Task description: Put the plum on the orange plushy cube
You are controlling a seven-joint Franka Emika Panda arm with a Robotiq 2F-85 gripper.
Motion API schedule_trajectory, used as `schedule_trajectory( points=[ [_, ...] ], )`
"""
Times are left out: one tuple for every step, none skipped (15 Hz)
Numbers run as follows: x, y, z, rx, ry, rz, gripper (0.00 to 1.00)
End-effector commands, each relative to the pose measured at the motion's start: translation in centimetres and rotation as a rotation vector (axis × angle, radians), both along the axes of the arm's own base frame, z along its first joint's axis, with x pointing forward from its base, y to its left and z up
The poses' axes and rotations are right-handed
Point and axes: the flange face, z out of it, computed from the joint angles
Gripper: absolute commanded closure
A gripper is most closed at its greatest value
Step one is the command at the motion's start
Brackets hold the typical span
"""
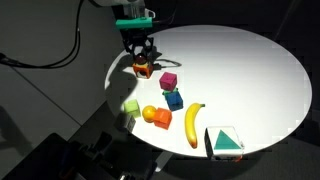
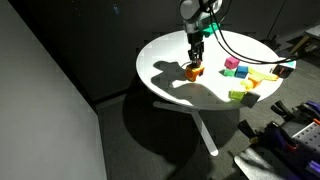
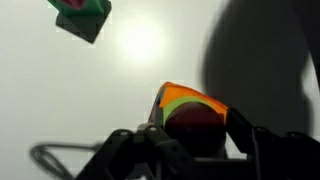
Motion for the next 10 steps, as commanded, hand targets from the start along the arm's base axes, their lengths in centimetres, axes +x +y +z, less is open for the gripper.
schedule_trajectory(
  points=[
    [-0.07, -0.15, 0.23, -0.008, 0.022, -0.022, 0.04],
    [-0.11, -0.19, 0.23, -0.009, 0.025, -0.022, 0.00],
    [-0.16, -0.23, 0.25, -0.010, 0.027, -0.022, 0.00],
    [-0.20, -0.26, 0.32, -0.010, 0.029, -0.022, 0.00],
    [-0.26, -0.27, 0.42, -0.010, 0.028, -0.022, 0.00],
    [-0.30, -0.26, 0.53, -0.010, 0.028, -0.021, 0.00],
    [-0.35, -0.24, 0.72, -0.011, 0.025, -0.021, 0.00],
    [-0.41, -0.21, 0.87, -0.014, 0.022, -0.021, 0.00],
    [-0.46, -0.22, 1.00, -0.017, 0.019, -0.022, 0.00],
    [-0.51, -0.23, 1.19, -0.018, 0.016, -0.023, 0.00]
  ],
)
